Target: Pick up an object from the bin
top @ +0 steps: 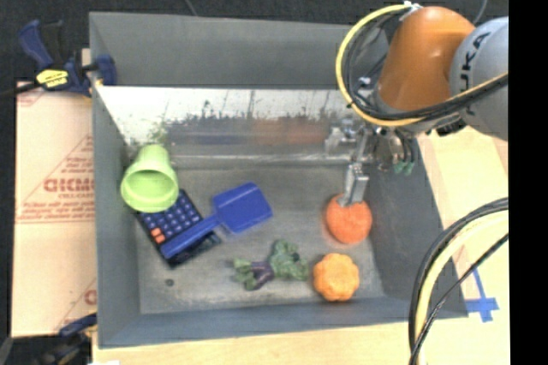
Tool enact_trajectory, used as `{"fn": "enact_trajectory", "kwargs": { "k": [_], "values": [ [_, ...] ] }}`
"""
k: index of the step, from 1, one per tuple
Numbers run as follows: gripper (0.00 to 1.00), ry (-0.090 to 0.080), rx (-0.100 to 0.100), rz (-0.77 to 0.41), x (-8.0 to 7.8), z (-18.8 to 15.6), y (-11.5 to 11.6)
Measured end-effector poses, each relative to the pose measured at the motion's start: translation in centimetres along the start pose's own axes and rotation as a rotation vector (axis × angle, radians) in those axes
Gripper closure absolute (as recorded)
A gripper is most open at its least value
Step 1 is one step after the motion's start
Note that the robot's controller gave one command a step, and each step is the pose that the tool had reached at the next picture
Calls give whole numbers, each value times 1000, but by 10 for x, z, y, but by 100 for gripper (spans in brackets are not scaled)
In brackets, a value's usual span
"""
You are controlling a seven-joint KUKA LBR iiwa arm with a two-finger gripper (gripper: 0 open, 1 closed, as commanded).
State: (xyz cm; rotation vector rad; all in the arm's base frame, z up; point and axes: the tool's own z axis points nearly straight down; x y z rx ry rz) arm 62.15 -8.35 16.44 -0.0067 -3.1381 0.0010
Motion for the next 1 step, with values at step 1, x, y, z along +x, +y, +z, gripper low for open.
{"fn": "enact_trajectory", "kwargs": {
  "k": [1],
  "values": [
    [0,-8,1,-2,-2,-4,0]
  ]
}}
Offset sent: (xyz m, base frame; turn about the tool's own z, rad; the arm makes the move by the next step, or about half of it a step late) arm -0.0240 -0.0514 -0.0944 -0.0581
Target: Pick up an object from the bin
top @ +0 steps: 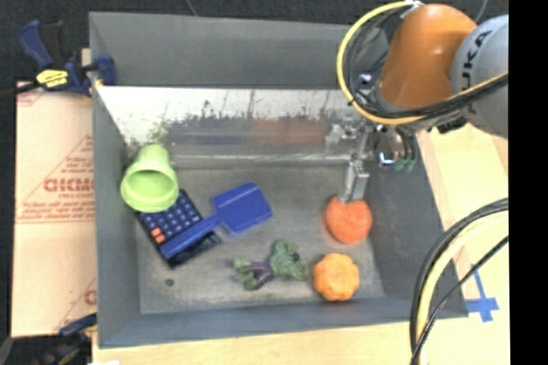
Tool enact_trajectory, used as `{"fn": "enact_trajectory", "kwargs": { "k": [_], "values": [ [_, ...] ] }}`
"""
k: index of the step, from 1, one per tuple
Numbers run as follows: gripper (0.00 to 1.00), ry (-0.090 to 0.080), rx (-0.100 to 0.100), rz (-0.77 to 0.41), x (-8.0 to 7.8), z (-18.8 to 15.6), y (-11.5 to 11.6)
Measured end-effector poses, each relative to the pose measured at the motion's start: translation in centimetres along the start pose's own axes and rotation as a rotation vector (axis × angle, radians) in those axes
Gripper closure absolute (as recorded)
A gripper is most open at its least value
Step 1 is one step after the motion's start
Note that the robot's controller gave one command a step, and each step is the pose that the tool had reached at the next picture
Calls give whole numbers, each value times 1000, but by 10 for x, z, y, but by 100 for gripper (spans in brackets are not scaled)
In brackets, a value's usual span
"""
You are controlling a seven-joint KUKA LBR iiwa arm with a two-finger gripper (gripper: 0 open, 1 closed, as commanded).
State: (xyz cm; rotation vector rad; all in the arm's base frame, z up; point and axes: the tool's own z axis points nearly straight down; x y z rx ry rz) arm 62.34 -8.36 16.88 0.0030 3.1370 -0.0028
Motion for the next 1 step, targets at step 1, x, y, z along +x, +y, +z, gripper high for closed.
{"fn": "enact_trajectory", "kwargs": {
  "k": [1],
  "values": [
    [0,3,-1,-50,27,100,-54]
  ]
}}
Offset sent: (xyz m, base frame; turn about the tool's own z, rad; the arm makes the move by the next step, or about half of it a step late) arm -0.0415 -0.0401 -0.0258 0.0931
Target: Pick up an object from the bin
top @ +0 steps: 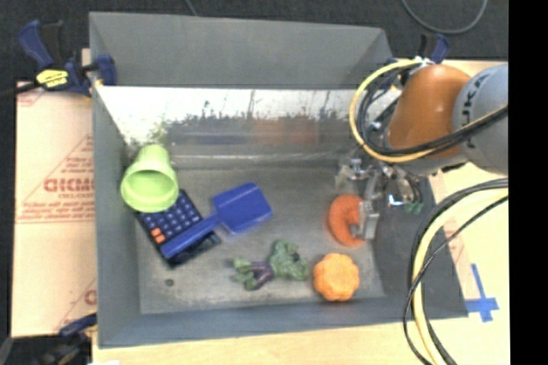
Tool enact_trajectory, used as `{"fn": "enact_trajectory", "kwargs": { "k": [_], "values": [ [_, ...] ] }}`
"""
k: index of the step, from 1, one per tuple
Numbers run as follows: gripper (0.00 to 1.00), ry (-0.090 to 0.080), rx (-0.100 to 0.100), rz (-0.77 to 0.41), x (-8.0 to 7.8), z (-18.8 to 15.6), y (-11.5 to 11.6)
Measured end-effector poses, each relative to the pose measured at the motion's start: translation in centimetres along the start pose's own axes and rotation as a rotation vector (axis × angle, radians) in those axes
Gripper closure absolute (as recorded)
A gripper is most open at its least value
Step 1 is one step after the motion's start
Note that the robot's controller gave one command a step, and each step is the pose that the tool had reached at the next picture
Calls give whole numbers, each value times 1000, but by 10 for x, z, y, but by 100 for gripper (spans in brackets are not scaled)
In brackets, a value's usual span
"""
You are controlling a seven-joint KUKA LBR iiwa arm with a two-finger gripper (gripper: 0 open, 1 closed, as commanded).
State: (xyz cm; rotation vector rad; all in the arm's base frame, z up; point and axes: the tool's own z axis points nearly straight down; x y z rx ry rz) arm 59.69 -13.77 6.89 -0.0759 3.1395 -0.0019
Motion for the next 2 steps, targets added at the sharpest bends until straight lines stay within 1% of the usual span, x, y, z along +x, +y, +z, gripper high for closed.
{"fn": "enact_trajectory", "kwargs": {
  "k": [1,2],
  "values": [
    [0,-27,1,143,12,-78,14],
    [0,-5,0,17,1,-9,2]
  ]
}}
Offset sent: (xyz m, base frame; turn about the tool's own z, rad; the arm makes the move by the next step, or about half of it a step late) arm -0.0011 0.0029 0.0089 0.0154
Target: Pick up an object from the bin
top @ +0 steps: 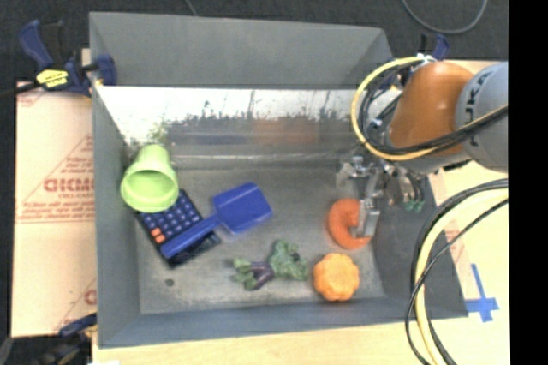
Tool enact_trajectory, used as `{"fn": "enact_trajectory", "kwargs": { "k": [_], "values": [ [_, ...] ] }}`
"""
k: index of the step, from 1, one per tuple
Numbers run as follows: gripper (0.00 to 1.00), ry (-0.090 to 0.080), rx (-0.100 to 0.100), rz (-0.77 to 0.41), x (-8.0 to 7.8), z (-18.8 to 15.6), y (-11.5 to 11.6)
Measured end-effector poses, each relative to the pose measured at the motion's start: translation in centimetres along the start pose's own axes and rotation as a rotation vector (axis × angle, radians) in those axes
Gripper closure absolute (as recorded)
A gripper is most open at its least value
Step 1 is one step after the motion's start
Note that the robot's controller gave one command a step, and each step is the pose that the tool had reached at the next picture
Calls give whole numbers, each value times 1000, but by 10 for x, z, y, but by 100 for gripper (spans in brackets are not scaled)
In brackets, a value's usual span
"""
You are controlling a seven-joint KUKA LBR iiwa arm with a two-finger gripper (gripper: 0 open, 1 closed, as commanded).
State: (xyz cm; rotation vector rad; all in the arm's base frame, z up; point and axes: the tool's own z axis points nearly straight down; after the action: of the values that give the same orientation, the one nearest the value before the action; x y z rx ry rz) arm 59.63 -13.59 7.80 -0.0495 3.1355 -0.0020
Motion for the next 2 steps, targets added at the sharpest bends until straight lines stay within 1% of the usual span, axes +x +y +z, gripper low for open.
{"fn": "enact_trajectory", "kwargs": {
  "k": [1,2],
  "values": [
    [0,-26,1,330,32,6,1],
    [100,-9,1,136,9,4,3]
  ]
}}
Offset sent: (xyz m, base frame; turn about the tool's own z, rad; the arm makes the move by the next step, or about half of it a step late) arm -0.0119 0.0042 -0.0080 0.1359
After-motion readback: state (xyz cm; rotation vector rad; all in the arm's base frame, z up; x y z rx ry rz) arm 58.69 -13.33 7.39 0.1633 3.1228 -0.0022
